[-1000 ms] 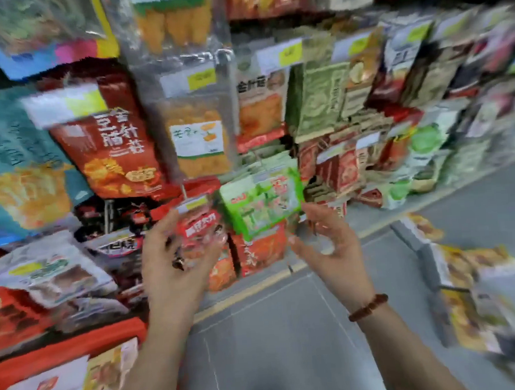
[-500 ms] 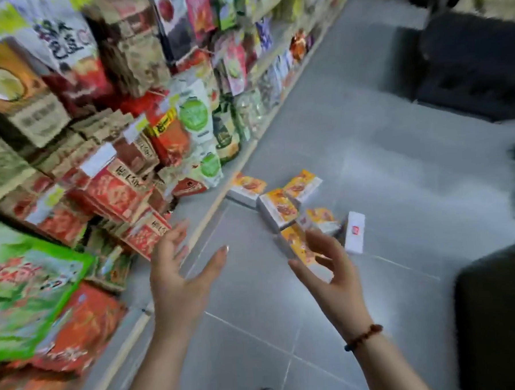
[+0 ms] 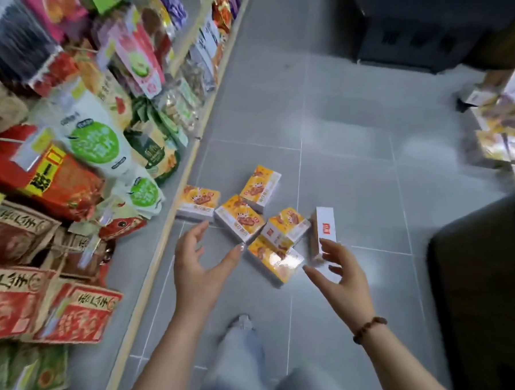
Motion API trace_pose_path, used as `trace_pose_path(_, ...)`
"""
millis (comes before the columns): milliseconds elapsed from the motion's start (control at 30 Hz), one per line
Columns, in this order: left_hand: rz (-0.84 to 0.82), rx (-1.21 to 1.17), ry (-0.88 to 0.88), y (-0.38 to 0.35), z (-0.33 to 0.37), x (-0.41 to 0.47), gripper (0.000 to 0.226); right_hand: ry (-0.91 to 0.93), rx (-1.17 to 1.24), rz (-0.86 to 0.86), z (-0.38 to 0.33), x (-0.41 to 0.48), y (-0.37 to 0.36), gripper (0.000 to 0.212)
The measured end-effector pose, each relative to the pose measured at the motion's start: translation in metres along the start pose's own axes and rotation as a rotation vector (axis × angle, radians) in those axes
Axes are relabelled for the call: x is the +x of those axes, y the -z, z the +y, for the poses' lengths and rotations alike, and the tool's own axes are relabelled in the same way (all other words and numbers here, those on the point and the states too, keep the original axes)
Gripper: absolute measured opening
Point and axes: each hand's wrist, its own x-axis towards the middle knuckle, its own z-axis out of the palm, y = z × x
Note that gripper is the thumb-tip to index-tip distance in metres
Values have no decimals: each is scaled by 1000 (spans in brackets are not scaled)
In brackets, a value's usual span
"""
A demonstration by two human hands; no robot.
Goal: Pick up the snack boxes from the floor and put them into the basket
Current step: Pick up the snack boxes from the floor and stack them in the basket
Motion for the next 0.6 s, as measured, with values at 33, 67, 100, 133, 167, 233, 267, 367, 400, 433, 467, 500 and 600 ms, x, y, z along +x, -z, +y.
trace_pose_path(33,-20,13,6,-7,-2,16,61,-17,-14,-6,1,17,-1,51)
trace_pose_path(67,-37,31,13,-14,-3,31,62,-32,-28,-16,2,34,-1,51)
trace_pose_path(100,-46,53,22,-22,-4,45,63,-47,-39,-31,5,51,-1,52)
trace_pose_path(133,-48,71,36,-31,-5,57,64,-67,-45,-47,8,70,-1,52)
trace_pose_path(167,-46,82,53,-40,-7,69,64,-89,-52,-63,12,88,1,52)
trace_pose_path(233,-31,100,78,-61,-15,91,63,-103,-84,-108,21,129,6,51)
trace_pose_path(267,-23,111,95,-72,-21,101,63,-100,-107,-134,27,153,8,48)
trace_pose_path(367,39,150,188,-112,-41,123,62,-97,-170,-229,56,232,15,43)
trace_pose_path(400,71,166,219,-128,-49,129,61,-102,-191,-259,68,259,16,44)
trace_pose_path(433,113,184,253,-144,-57,134,61,-112,-211,-289,81,285,18,45)
trace_pose_path(467,166,202,292,-162,-65,138,61,-122,-227,-328,95,310,19,45)
trace_pose_path(500,225,217,336,-180,-71,143,61,-126,-242,-375,108,335,21,44)
trace_pose_path(600,362,242,462,-241,-94,161,63,-106,-306,-526,145,405,24,45)
